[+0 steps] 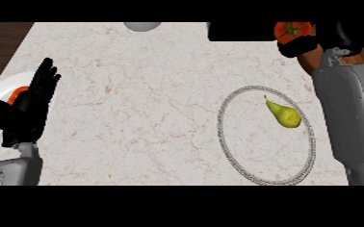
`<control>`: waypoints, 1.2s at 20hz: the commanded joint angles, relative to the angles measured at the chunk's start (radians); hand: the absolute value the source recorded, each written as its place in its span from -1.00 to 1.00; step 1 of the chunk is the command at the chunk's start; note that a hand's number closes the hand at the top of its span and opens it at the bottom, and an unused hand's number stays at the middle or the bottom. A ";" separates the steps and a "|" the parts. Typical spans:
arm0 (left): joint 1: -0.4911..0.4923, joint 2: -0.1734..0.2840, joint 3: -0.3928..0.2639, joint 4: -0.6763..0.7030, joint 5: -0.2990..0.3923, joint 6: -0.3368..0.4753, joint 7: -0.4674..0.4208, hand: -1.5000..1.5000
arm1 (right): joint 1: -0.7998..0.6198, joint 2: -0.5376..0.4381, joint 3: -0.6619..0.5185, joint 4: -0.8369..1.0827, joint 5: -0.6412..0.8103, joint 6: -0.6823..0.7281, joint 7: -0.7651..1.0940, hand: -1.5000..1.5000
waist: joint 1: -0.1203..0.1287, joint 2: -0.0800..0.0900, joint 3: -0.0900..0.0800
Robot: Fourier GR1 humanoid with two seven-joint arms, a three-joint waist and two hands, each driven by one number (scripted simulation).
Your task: Pick the tomato from the placemat and place it in the bowl
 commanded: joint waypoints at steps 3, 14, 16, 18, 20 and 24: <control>-0.027 -0.022 -0.027 -0.033 -0.034 0.022 0.043 0.00 | -0.009 -0.066 -0.107 -0.017 -0.052 -0.019 0.005 1.00 | 0.009 0.006 0.001; -0.047 -0.026 -0.023 -0.021 -0.031 -0.001 0.035 0.00 | -0.080 -0.250 -0.305 0.438 -0.209 -0.141 -0.341 1.00 | 0.028 0.013 0.002; -0.051 -0.028 -0.004 0.031 -0.023 -0.007 -0.023 0.00 | -0.118 -0.246 -0.306 0.563 -0.192 -0.212 -0.382 1.00 | 0.032 0.016 0.002; -0.012 -0.027 -0.011 -0.032 -0.009 -0.022 0.022 0.00 | -0.151 -0.243 -0.308 0.656 -0.185 -0.261 -0.418 1.00 | 0.040 0.015 0.002; -0.033 -0.022 -0.003 0.018 -0.006 -0.034 -0.029 0.00 | -0.166 -0.296 -0.336 0.756 -0.189 -0.286 -0.496 1.00 | 0.053 0.025 0.003; -0.048 -0.045 -0.025 0.012 -0.028 -0.011 -0.006 0.00 | -0.163 -0.352 -0.380 0.868 -0.210 -0.338 -0.605 1.00 | 0.057 0.028 0.004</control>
